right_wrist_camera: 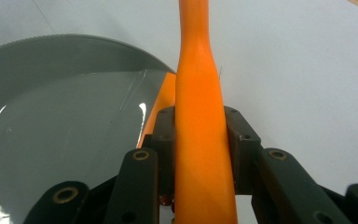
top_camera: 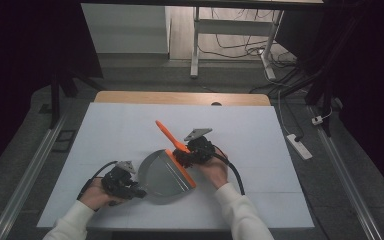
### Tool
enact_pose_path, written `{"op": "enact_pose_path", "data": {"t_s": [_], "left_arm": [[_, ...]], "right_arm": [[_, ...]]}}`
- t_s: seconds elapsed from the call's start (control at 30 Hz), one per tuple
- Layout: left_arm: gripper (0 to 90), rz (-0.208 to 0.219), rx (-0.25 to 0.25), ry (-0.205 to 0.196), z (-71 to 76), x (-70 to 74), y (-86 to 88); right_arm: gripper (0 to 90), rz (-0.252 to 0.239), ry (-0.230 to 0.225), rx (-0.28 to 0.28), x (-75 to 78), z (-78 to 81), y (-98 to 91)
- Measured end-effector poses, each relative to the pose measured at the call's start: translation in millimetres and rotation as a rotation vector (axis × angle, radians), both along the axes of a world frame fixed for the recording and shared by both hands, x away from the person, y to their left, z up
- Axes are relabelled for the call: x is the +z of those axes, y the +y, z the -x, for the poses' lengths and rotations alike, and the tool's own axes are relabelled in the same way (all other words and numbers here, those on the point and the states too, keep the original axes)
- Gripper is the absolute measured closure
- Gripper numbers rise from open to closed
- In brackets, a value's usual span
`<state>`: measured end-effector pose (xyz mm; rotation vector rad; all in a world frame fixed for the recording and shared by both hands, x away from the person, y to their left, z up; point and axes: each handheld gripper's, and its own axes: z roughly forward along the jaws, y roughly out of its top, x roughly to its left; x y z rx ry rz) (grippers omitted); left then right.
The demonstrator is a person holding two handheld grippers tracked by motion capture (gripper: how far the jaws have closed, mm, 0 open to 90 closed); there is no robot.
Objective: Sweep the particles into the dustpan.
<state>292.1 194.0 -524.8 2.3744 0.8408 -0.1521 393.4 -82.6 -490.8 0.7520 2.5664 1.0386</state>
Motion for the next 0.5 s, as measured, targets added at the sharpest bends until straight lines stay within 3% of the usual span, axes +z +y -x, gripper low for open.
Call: {"op": "enact_pose_path", "data": {"t_s": [0.27, 0.5], "left_arm": [[61.6, 0.0, -0.001, 0.0, -0.1, -0.2, 0.1], [61.6, 0.001, -0.001, 0.0, -0.2, -0.3, 0.2]], "right_arm": [[69.0, 0.019, -0.014, 0.026, -0.1, 9.1, 7.0], [69.1, 0.003, 0.003, 0.039, 0.6, 14.3, 12.8]]}}
